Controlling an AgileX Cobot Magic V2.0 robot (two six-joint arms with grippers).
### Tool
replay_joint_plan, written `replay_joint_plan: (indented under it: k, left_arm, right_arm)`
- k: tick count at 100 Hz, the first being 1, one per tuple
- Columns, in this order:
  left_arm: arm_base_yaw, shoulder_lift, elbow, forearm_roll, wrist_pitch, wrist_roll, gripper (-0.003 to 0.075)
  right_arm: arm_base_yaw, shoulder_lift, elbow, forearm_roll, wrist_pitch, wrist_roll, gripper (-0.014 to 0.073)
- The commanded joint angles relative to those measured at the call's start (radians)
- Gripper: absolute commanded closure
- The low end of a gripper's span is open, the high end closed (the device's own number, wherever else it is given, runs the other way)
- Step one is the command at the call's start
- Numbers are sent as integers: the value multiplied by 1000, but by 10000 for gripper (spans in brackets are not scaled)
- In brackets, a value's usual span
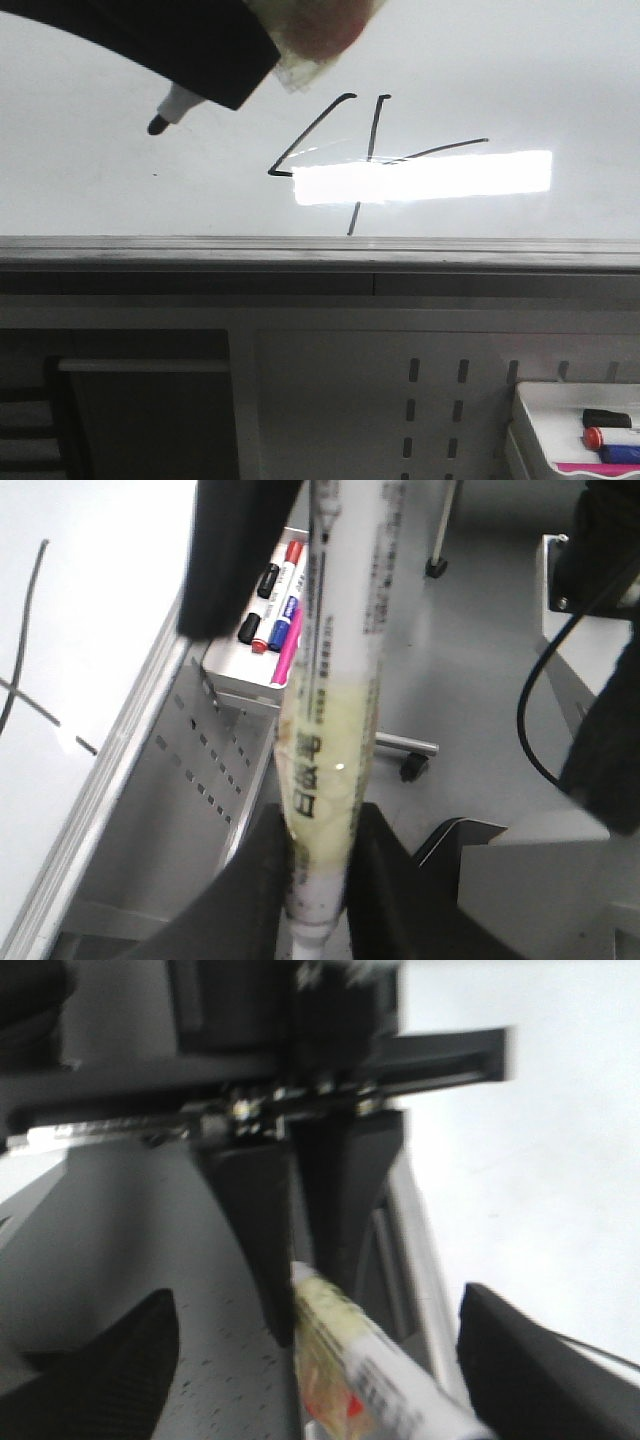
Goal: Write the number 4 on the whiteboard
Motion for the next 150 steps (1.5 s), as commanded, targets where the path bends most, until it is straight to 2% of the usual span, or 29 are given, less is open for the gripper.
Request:
replay_joint_plan:
  k: [1,7,14,19,23,24,31,43,60,89,101,150]
  left_arm:
    - [18,-15,2,-36,-120,-94,741]
    - [44,-15,41,-36,-194,-158,741]
    - [71,-15,90,-36,-295,-242,741]
    - [83,-15,136,-38,-378,-303,741]
    - [92,-13,170,-45,-458,-349,741]
    - [92,-13,175,-49,-472,-354,741]
    - [92,-11,222,-92,-630,-364,741]
    - [88,36,233,-176,-819,-362,741]
    - [88,142,203,-244,-941,-362,741]
    - [90,287,131,-291,-965,-362,741]
    - [90,326,111,-367,-963,-362,741]
    - [131,334,108,-411,-937,-362,741]
  right_arm:
    - [-41,-56,-36,25,-73,-6,83]
    - [-78,-88,-36,25,-73,33,123]
    - [-126,-123,-32,25,-76,95,237]
    - [-161,-150,-25,25,-74,138,349]
    - [-196,-176,-10,25,-73,150,479]
    - [-196,-176,-10,25,-73,150,479]
    - [-239,-208,17,25,-70,150,666]
    - [-297,-236,64,25,-64,189,655]
    - [-318,-245,97,27,-61,192,655]
    - [-318,-245,97,52,-64,192,655]
    - [-318,-245,97,76,-62,192,655]
    - [-318,-245,97,101,-56,192,655]
